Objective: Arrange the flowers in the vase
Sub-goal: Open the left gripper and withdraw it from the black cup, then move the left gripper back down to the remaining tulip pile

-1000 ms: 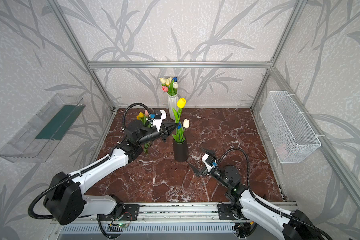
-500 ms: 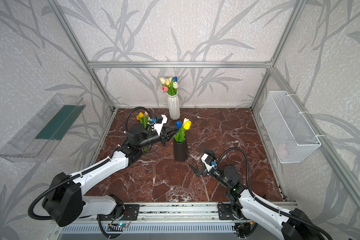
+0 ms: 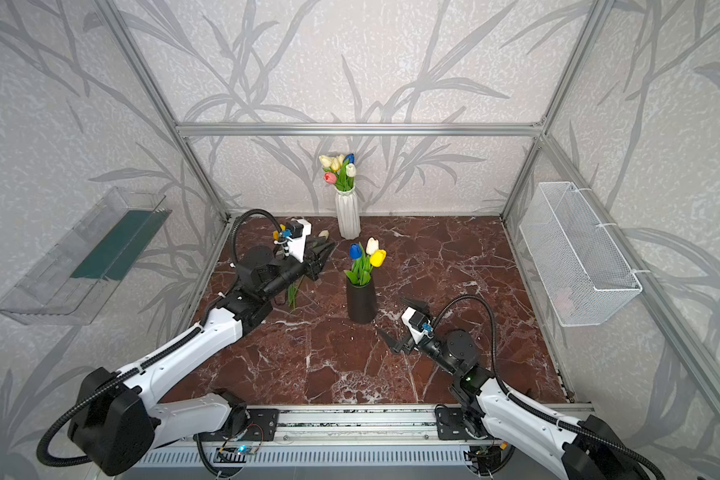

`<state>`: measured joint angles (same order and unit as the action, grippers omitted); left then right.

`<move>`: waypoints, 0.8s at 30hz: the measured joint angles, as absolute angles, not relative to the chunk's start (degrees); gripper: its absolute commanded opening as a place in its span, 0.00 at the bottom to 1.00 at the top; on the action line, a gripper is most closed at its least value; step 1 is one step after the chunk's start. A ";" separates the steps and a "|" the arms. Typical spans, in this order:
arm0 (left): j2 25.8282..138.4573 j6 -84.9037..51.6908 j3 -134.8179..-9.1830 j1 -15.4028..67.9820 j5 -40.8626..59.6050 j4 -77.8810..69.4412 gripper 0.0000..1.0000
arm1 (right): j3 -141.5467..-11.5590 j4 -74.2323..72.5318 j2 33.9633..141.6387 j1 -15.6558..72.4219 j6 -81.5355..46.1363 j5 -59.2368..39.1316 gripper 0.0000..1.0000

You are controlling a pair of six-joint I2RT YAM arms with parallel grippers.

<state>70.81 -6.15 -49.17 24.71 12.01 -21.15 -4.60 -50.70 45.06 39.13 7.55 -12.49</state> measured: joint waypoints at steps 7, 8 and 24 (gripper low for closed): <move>91.18 -15.03 -67.48 11.81 0.71 2.52 0.32 | -4.60 -50.70 45.08 39.13 7.53 -12.53 0.99; 94.00 -15.38 -69.58 10.83 -0.40 5.52 0.32 | -4.60 -50.70 45.10 39.13 7.53 -12.53 0.99; 117.54 -16.05 -87.39 8.19 -3.81 37.74 0.19 | -4.60 -50.70 45.32 39.13 7.55 -12.62 0.99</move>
<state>117.54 -16.05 -87.39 8.19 -3.81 37.74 -4.60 -50.70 45.32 39.13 7.55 -12.62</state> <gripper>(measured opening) 0.182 0.991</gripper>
